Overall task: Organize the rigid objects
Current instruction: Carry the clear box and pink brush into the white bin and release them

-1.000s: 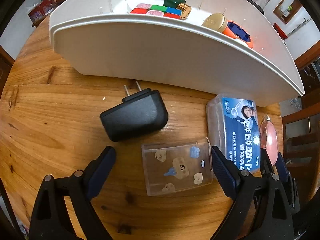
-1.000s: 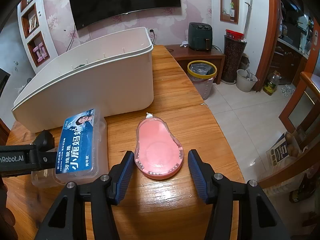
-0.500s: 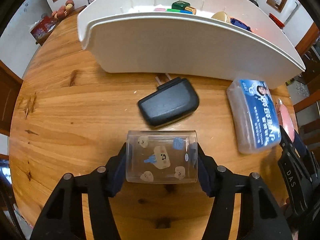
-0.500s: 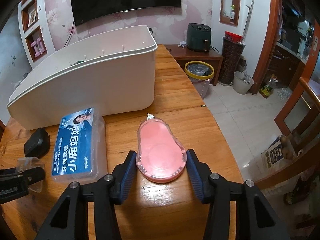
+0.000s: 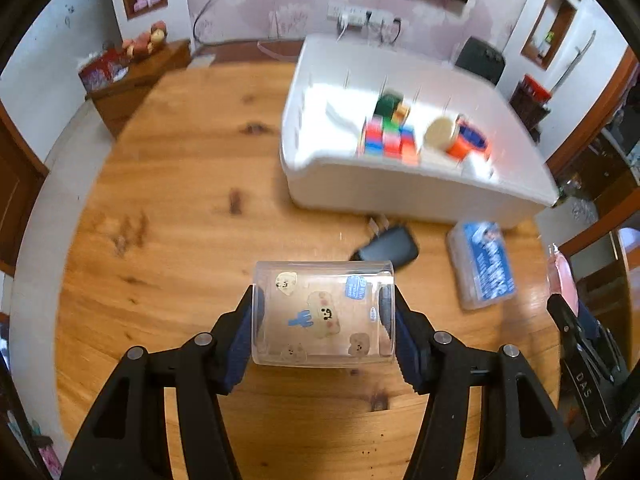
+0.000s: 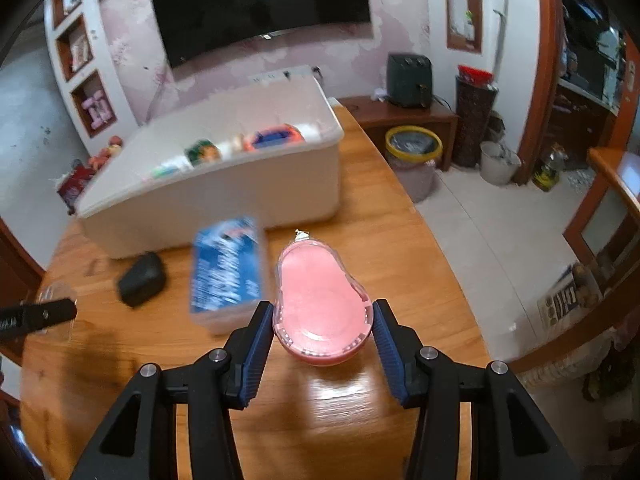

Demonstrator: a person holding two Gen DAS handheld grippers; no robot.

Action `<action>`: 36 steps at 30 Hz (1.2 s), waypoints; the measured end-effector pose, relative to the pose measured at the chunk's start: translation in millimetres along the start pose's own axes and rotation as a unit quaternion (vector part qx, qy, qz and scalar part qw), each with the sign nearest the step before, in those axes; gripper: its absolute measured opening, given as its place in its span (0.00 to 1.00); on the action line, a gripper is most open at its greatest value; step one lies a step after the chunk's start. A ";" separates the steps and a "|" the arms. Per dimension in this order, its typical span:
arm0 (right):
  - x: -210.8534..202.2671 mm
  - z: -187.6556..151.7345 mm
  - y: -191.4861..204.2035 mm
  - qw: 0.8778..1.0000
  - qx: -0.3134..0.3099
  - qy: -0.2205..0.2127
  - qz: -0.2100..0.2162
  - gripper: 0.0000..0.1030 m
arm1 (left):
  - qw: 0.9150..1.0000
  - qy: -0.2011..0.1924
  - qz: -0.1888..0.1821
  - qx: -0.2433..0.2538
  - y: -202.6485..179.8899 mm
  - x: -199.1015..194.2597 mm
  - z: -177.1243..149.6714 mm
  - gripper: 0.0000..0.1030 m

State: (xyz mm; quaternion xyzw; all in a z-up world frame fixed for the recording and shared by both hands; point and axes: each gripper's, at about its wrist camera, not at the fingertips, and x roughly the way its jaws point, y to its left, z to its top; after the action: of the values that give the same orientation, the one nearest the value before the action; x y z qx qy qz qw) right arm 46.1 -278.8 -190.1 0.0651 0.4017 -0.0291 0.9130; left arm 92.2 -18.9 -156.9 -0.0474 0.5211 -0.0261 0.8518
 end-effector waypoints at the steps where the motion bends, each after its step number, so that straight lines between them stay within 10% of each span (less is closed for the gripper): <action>1: -6.1 4.5 2.6 1.000 -0.005 -0.006 0.002 0.49 | 1.000 -0.006 -0.002 0.003 1.1 -7.9 6.5 0.62; 19: -107.8 214.5 74.3 0.984 -0.091 -0.149 0.022 0.49 | 0.989 -0.107 0.018 0.104 -53.4 -67.9 179.9 0.62; 36: 51.6 250.0 80.2 0.995 -0.087 -0.019 -0.036 0.49 | 0.989 -0.040 0.077 0.122 -71.4 69.5 223.1 0.62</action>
State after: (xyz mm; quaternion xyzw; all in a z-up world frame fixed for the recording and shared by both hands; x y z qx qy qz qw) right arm 271.8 -235.1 -53.3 -0.0300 0.3872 -0.0278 0.9211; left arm 322.8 -84.5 -109.8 0.0962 0.4813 -0.0214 0.8710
